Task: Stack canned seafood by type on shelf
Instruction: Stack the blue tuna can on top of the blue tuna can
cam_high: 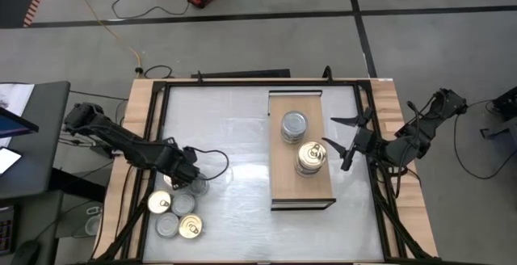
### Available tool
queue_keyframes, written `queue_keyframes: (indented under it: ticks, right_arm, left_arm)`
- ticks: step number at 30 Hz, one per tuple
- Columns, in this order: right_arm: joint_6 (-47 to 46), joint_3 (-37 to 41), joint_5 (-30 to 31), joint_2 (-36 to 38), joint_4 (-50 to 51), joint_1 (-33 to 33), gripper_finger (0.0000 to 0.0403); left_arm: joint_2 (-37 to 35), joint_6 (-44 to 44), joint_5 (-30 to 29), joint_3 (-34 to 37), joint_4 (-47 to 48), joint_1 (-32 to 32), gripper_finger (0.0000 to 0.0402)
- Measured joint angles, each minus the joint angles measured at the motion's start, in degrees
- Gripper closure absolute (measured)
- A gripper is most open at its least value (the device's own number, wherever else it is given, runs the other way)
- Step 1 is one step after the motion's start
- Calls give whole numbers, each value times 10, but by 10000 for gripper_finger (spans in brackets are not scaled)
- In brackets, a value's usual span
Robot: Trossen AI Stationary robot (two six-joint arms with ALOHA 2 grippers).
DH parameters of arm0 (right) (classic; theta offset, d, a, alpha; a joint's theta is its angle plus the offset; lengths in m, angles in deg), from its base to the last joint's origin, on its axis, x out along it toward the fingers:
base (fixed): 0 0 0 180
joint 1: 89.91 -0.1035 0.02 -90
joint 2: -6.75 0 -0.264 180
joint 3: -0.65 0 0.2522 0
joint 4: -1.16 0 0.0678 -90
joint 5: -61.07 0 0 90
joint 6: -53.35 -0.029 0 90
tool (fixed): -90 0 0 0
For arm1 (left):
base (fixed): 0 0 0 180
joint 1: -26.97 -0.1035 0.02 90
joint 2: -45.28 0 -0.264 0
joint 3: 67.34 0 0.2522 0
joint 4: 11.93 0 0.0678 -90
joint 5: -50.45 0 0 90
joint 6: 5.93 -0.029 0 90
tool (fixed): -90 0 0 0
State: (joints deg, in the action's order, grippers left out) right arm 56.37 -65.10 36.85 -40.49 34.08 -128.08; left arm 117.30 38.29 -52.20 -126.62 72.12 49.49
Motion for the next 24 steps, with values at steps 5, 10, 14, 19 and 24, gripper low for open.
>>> queue_keyframes:
  ticks: [5,10,14,19,24]
  right_arm:
    - [0,0,-2,0,0,0,92]
    - [0,0,-4,0,0,0,92]
    - [0,0,-4,0,-2,0,92]
    - [0,0,-16,0,-9,0,92]
    - [1,0,-17,0,-8,0,92]
  left_arm:
    - [48,-61,-15,-3,-21,0,46]
    - [96,-85,-40,-3,-25,-4,47]
    - [114,-85,-103,-25,-42,-16,47]
    - [118,-85,-234,-56,-58,-34,47]
    - [117,-84,-395,-74,-114,-60,46]
